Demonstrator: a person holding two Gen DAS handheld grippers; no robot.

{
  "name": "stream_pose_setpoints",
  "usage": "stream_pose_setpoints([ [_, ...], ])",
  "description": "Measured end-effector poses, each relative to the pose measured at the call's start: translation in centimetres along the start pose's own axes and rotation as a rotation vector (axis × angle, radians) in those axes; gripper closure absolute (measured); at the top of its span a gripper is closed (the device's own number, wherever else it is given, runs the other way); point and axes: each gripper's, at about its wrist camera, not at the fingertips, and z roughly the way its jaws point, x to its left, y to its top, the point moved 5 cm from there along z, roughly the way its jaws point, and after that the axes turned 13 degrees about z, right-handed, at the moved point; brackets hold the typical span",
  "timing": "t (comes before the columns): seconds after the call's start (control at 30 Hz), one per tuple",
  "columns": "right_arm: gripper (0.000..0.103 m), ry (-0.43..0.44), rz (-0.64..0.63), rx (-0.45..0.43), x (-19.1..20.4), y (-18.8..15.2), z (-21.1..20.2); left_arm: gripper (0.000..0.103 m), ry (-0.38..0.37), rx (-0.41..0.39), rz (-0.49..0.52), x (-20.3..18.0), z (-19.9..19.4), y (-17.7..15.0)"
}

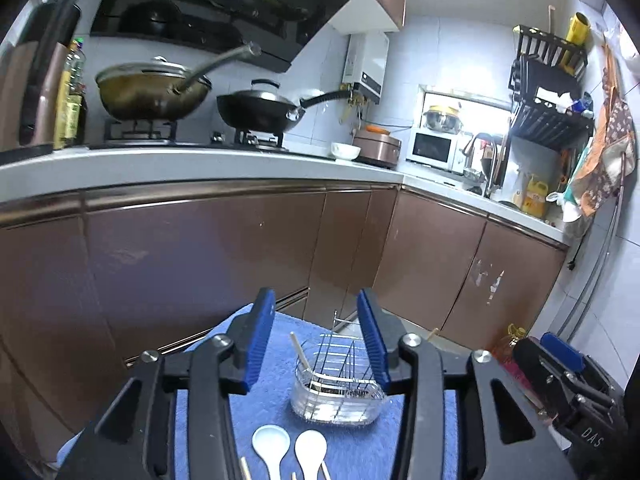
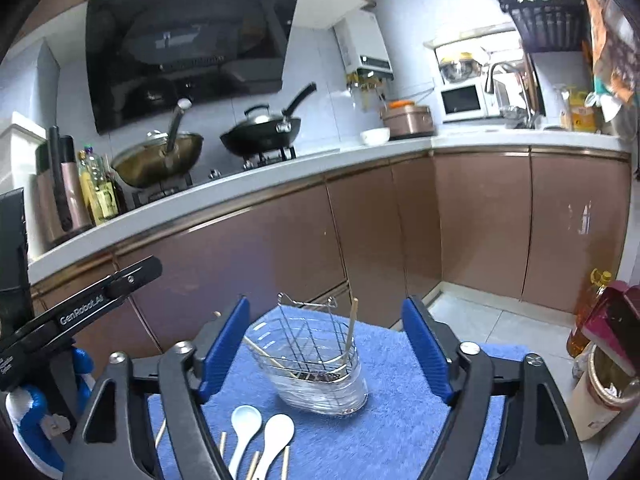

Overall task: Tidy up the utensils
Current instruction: 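Open both tools and pull them back from the holder, then close the left tool on another chopstick while the right tool grasps one too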

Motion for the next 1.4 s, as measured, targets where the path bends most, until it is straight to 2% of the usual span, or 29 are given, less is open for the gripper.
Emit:
stream_pose_setpoints([
  [0.23, 0.002, 0.005, -0.047, -0.088, 3.4, 0.6, -5.9, 0.043, 0.068, -0.048, 0.0, 2.2, -6.9, 0.5],
  [0.3, 0.0, 0.013, -0.052, -0.113, 4.1, 0.7, -7.5, 0.041, 0.081, -0.068, -0.002, 2.7, -8.7, 0.7],
  [0.53, 0.0, 0.053, -0.061, -0.207, 6.4, 0.9, -12.8, 0.032, 0.113, -0.13, -0.022, 4.3, -15.1, 0.7],
  [0.73, 0.0, 0.098, -0.076, -0.305, 7.6, 0.4, -17.1, 0.032, 0.149, -0.185, -0.053, 5.6, -19.8, -0.2],
  [0.93, 0.0, 0.132, -0.091, -0.335, 8.0, -0.3, -18.9, 0.032, 0.181, -0.211, -0.054, 6.1, -22.6, -1.8],
  [1.03, 0.0, 0.153, -0.097, -0.319, 8.0, -0.9, -18.9, 0.032, 0.197, -0.264, -0.103, 6.7, -23.7, -2.6],
  [1.07, 0.0, 0.158, -0.101, -0.306, 8.0, -1.2, -18.7, 0.032, 0.196, -0.257, -0.105, 6.8, -23.7, -2.9],
  [1.23, 0.0, 0.15, -0.1, -0.22, 7.4, -2.3, -16.8, 0.032, 0.17, -0.158, -0.084, 7.0, -21.8, -4.0],
  [1.4, 0.0, 0.118, -0.079, -0.083, 6.2, -4.3, -13.3, 0.032, 0.129, -0.041, -0.102, 7.2, -18.1, -6.1],
])
